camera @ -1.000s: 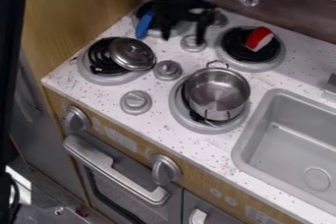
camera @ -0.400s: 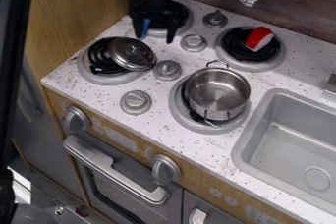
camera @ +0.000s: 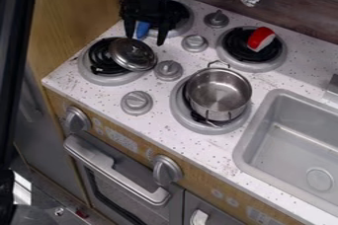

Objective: Put the lid on the silver pan

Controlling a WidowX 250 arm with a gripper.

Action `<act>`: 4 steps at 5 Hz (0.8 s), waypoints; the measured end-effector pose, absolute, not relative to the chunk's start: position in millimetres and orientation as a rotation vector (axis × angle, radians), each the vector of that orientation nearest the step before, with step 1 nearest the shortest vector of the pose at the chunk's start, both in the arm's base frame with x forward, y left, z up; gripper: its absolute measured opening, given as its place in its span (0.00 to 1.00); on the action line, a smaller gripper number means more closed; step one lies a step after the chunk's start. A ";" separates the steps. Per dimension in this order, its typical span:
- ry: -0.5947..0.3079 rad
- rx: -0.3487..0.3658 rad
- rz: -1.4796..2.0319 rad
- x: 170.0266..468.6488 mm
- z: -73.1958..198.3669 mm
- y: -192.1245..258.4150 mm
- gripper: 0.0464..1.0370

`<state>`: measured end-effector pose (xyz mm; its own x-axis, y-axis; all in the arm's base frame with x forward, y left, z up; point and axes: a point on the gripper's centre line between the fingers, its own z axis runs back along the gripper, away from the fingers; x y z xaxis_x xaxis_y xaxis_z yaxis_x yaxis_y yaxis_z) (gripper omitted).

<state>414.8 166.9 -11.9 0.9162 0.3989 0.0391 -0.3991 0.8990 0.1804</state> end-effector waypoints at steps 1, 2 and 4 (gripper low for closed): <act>0.038 0.197 0.417 410.6 -26.1 170.7 0.96; 0.049 0.208 0.418 412.1 -29.7 173.2 0.96; 0.055 0.236 0.415 413.0 -31.2 178.1 0.65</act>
<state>413.0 178.1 -31.2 0.9139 0.4060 -0.0046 -0.3934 0.8881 0.2379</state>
